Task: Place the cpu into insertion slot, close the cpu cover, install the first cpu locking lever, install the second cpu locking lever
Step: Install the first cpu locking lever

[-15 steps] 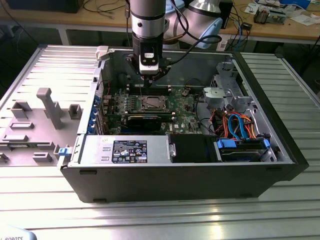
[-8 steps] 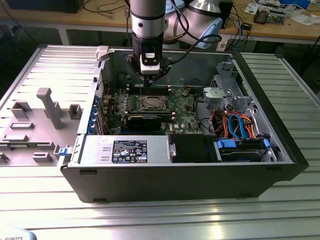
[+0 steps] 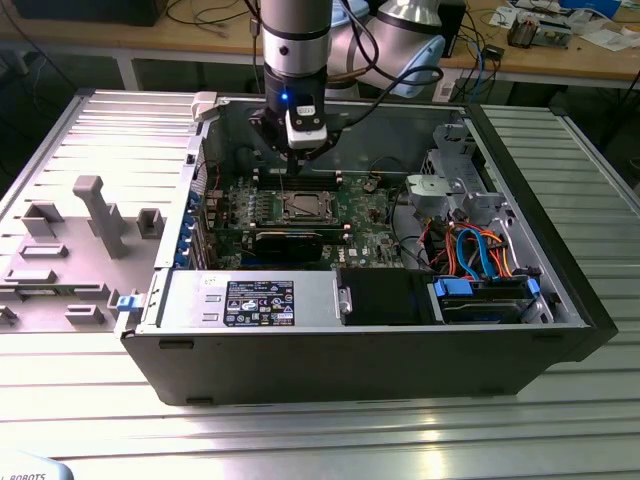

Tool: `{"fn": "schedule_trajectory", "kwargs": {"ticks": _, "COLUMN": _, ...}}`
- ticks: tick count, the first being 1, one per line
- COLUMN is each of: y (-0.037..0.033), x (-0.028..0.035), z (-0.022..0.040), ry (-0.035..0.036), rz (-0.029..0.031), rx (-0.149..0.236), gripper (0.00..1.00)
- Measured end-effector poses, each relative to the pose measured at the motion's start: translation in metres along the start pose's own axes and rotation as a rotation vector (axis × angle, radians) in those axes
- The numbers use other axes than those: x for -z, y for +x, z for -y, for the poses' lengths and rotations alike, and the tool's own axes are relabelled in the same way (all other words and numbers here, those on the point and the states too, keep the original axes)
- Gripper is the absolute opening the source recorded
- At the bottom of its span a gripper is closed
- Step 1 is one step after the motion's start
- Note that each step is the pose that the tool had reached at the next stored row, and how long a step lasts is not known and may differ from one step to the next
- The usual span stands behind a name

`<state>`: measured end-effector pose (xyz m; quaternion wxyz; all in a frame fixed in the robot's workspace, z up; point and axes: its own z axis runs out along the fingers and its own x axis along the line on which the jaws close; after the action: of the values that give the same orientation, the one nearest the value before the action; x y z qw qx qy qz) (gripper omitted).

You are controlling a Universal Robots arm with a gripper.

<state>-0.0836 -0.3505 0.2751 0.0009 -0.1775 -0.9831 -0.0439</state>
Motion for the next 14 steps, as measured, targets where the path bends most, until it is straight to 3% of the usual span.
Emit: {"fn": "schedule_trajectory", "kwargs": {"ticks": 14, "y": 0.0000, "x": 0.0000, "z": 0.0001, "ry": 0.0003, "rz": -0.0012, "rx": 0.013, "gripper": 0.11}}
